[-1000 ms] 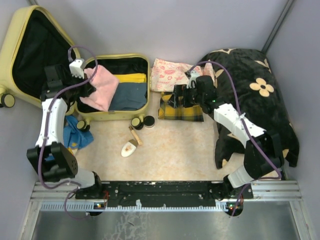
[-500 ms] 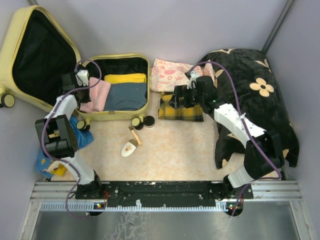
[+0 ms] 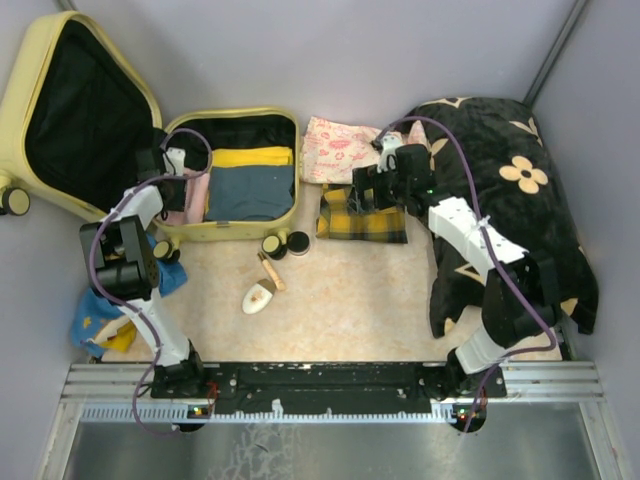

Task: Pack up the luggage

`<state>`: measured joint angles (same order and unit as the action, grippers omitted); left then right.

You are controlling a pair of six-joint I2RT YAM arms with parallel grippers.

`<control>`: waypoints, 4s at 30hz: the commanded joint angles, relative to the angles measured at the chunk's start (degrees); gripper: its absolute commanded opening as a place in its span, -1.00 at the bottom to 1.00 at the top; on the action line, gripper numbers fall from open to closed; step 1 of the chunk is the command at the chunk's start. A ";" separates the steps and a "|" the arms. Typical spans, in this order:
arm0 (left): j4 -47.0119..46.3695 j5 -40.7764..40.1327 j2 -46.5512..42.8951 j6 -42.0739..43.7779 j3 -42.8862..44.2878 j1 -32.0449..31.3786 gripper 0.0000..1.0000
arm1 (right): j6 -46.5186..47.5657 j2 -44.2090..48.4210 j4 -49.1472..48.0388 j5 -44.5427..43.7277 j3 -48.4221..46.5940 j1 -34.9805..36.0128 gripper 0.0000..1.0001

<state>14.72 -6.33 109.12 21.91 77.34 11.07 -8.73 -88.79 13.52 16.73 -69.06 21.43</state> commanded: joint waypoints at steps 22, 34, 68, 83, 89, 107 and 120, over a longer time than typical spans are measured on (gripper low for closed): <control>15.39 33.63 -16.94 6.10 12.47 -7.21 1.00 | 18.21 -22.99 6.02 0.90 -23.40 -2.27 0.57; 15.16 40.01 -18.86 7.90 8.19 -10.94 1.00 | 15.44 -29.82 10.02 6.26 -18.44 -2.38 0.29; 30.24 47.17 23.98 0.81 41.68 -44.73 1.00 | 14.79 -0.32 15.03 8.33 2.40 -14.54 0.52; 24.53 56.20 33.27 -3.13 43.66 -42.82 1.00 | 14.68 -16.57 11.62 8.59 -0.20 -15.19 0.08; 23.65 58.53 36.74 -6.75 44.97 -41.34 1.00 | 14.40 -20.07 10.54 7.91 -1.16 -15.20 0.00; 23.05 48.62 34.99 -3.85 42.35 -49.04 -0.62 | 16.03 -20.48 12.09 9.88 -3.42 -15.21 -0.01; 17.62 51.13 20.59 -7.93 38.61 -48.80 -1.00 | 12.51 -6.44 4.96 17.41 -5.23 -17.43 0.52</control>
<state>36.75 44.10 137.69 16.08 116.92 -37.08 5.32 -104.86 26.63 29.36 -72.95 5.98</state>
